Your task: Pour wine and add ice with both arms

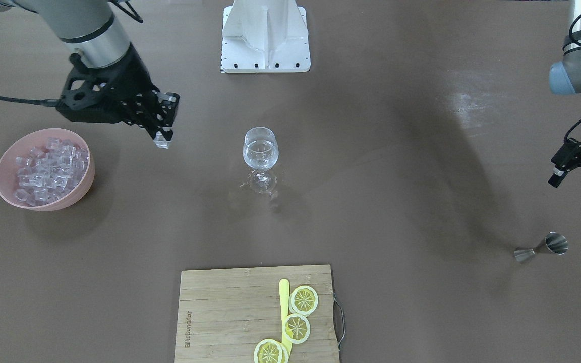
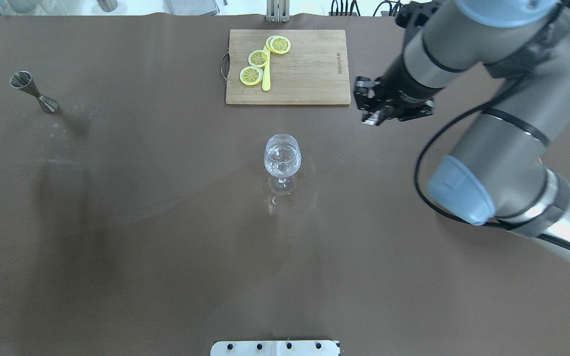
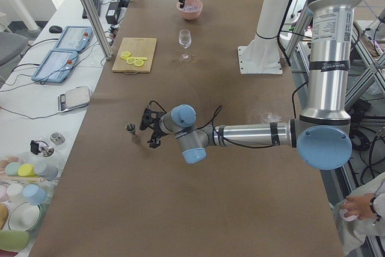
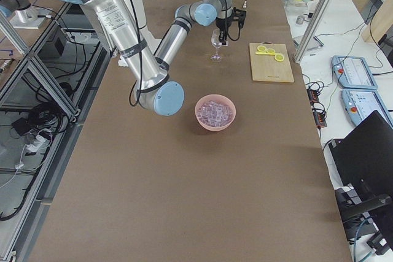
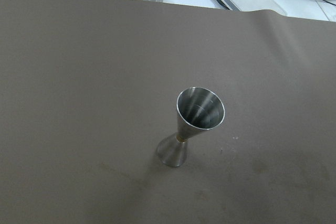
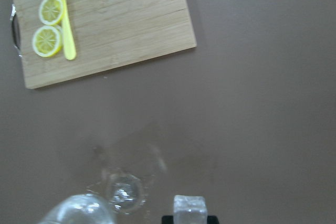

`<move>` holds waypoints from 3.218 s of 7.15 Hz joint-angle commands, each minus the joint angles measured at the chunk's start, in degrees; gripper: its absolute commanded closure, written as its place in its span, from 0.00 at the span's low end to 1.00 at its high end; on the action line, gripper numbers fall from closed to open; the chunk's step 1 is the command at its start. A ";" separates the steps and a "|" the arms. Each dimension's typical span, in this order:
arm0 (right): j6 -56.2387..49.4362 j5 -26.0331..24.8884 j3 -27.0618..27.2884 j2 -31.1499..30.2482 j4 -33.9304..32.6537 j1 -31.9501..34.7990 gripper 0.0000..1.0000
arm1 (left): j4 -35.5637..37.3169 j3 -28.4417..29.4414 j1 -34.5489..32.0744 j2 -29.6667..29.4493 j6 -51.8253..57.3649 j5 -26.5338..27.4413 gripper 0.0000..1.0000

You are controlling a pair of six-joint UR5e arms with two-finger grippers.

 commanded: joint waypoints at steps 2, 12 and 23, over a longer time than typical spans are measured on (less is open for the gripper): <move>6.99 -2.38 -11.07 13.38 0.07 -5.33 1.00 | -0.39 -0.16 -0.42 1.60 0.00 -0.27 0.01; -2.86 -2.75 2.85 -1.48 -0.90 -2.31 0.00 | 8.24 -3.23 -6.01 0.83 0.61 -6.14 0.01; -82.44 9.83 -12.64 -25.98 -0.11 42.97 0.00 | 57.01 -21.07 -15.09 2.46 32.96 -14.52 0.01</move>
